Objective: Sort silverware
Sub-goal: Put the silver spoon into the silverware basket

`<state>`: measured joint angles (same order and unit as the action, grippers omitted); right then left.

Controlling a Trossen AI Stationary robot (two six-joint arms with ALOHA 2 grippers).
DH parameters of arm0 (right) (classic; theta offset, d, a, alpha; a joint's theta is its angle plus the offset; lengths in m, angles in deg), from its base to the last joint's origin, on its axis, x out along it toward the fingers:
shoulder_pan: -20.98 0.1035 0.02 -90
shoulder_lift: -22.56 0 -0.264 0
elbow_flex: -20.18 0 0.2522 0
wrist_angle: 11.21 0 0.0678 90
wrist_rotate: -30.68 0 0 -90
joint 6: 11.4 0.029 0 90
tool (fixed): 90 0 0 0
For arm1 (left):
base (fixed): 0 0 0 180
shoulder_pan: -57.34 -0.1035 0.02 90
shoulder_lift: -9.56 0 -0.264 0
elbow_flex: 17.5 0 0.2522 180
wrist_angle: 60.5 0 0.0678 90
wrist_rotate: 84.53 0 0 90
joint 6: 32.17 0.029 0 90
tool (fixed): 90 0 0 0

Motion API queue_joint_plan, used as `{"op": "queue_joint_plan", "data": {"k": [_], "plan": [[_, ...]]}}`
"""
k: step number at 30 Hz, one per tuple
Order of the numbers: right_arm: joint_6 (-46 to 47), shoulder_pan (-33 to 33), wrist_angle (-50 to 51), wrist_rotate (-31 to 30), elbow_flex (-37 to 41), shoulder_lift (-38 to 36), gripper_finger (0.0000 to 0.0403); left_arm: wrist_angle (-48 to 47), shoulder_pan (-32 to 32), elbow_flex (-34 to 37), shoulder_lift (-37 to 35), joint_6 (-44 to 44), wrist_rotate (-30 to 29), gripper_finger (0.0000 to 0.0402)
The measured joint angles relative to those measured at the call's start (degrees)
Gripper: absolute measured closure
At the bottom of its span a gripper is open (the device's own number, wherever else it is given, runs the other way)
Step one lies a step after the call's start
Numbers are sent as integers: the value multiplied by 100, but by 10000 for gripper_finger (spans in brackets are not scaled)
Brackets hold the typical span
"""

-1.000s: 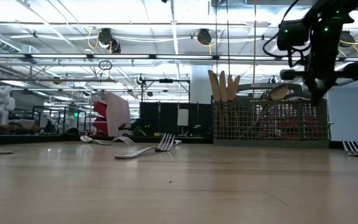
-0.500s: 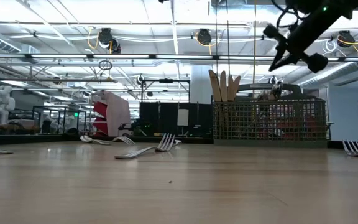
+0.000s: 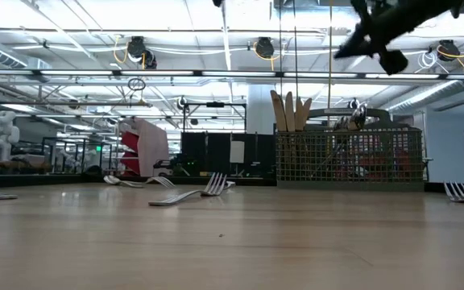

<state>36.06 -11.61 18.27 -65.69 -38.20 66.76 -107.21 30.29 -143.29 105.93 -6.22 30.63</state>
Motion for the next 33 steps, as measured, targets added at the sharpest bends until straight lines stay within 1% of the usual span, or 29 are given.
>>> {"op": "queue_joint_plan", "data": {"k": [3,5,11,14,17,20,24,26,28,30,33], "plan": [[-152,403,-296,508,0,5,403,-49,145,4,149,-109,74,374],[-169,774,-306,677,0,62,403,-45,252,4,214,-163,80,374],[-212,2173,-221,1035,0,409,403,2,606,82,290,-136,79,374],[-667,2852,-68,1352,0,614,403,64,710,232,288,-22,67,374],[-1223,3404,571,1587,0,827,403,20,741,306,292,-12,49,374],[-1798,3795,1598,1722,0,1082,403,13,773,306,290,-14,43,374],[-1990,4199,3306,1726,0,1492,403,-22,847,306,290,-143,32,374],[-2167,4351,3866,1728,0,1687,402,-50,865,306,290,-163,31,374],[-2560,4485,4116,1726,0,1861,399,-127,881,306,290,-167,-1,374],[-2972,4597,4069,1724,0,2018,389,-159,897,306,290,-167,-18,374],[-3551,4745,3971,1722,0,2272,362,-201,934,306,290,-168,-123,374]]}}
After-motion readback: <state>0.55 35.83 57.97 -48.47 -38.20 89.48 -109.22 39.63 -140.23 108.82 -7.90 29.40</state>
